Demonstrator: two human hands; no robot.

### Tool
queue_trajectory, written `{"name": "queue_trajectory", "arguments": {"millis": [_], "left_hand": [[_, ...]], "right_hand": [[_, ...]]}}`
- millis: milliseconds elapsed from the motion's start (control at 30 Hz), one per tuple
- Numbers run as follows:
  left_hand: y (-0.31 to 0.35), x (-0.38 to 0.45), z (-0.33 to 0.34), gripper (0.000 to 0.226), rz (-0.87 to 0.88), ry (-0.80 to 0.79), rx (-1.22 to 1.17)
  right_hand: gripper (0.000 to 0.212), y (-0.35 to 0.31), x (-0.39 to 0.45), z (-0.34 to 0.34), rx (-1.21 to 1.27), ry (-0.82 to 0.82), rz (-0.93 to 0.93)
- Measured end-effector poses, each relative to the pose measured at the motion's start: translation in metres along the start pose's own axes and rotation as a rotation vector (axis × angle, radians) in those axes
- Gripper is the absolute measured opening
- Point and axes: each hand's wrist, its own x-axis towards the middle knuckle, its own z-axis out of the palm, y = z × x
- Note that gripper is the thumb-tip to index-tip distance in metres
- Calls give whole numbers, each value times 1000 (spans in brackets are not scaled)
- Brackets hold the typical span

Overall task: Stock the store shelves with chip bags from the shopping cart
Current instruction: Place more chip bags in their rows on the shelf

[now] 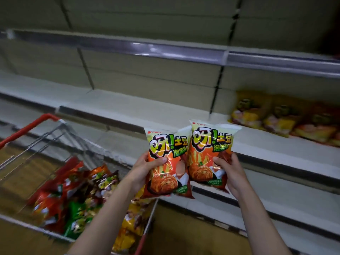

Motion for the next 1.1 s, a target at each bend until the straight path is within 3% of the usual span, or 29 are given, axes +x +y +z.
{"name": "queue_trajectory", "arguments": {"millis": [100,367,533,1100], "left_hand": [[-5,8,69,93,-18,-106,52],[-28,0,254,70,32,-303,94],[-49,-6,346,72,41,-383,132],[-95,29,565,79,-21,-652,272]], "right_hand": [[43,-19,-22,-71,24,94,-48],[37,-65,-79,-244,38,275,-149],[37,-85,-113,-330,56,354,-176],[36,-110,-164,-514,134,610,-199]]}}
